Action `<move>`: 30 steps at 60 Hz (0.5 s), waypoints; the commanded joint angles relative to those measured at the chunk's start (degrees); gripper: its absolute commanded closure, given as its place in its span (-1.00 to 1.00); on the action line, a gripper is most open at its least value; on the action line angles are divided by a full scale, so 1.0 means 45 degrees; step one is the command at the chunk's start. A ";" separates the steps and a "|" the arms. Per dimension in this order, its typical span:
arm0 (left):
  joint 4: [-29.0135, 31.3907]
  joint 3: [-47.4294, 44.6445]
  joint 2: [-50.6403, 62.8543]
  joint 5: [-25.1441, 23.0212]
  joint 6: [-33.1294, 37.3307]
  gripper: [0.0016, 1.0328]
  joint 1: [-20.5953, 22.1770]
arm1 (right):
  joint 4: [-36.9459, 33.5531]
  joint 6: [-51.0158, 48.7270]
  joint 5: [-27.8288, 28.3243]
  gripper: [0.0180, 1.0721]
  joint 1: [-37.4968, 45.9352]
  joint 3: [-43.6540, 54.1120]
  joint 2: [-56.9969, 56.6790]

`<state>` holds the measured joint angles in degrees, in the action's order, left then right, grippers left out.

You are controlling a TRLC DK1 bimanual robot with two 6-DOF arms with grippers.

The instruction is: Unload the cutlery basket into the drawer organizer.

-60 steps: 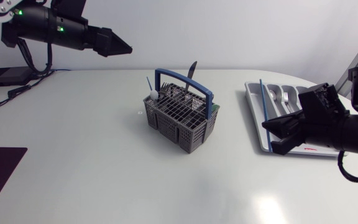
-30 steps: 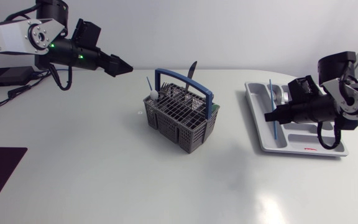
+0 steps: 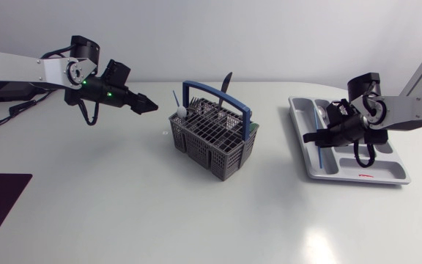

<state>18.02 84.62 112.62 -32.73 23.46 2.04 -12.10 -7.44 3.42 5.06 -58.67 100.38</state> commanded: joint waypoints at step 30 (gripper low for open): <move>0.1972 0.1450 0.0247 -0.3781 0.1466 -0.59 0.0327 | 0.0091 -0.0006 -0.0389 -0.77 -0.0402 0.0910 -0.1427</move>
<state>24.99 87.74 114.37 -46.87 27.33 3.09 -11.75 -7.29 2.04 4.29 -56.93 96.23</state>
